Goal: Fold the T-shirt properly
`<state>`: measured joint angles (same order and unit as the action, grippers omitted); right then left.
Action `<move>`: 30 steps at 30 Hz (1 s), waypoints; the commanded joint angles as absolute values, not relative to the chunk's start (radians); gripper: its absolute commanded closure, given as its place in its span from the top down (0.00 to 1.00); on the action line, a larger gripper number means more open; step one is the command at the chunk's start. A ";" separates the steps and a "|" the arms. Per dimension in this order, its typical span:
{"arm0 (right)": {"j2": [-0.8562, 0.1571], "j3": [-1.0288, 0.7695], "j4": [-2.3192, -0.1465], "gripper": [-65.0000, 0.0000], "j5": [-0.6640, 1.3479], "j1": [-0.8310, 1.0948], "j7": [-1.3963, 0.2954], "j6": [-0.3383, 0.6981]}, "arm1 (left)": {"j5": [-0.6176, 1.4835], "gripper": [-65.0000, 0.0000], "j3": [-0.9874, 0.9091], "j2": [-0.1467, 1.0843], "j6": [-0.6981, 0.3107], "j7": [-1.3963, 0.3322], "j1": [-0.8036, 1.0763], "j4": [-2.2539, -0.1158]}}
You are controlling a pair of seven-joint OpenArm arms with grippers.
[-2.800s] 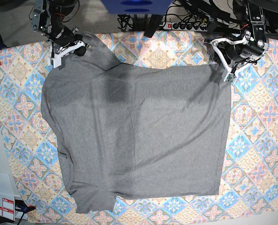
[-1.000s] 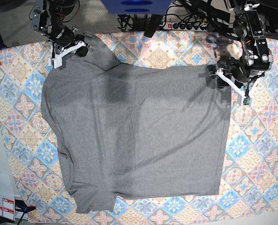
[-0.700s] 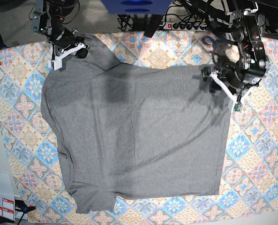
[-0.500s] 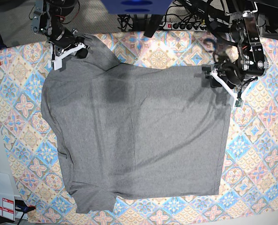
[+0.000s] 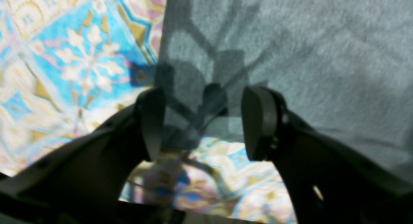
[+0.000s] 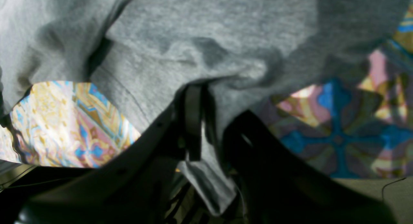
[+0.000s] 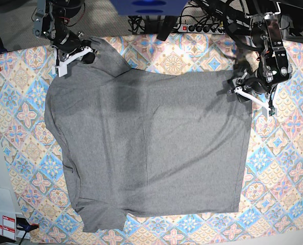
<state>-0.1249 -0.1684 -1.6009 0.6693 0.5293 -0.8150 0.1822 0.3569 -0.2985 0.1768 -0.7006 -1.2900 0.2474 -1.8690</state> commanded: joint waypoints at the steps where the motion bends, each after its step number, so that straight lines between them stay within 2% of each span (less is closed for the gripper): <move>1: -0.136 -0.176 -1.604 0.14 0.644 0.535 -0.822 0.163 | 0.358 0.57 -0.303 0.185 -0.698 -1.277 0.243 -1.888; 30: -0.134 -0.179 -1.613 0.14 0.648 0.521 -0.826 0.163 | 0.358 0.57 -0.298 0.182 -0.698 -1.277 0.260 -1.886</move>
<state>-0.1249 -0.1707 -1.6028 0.6636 0.5072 -0.8169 0.1753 0.3595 -0.2966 0.1738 -0.7002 -1.2903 0.2691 -1.8690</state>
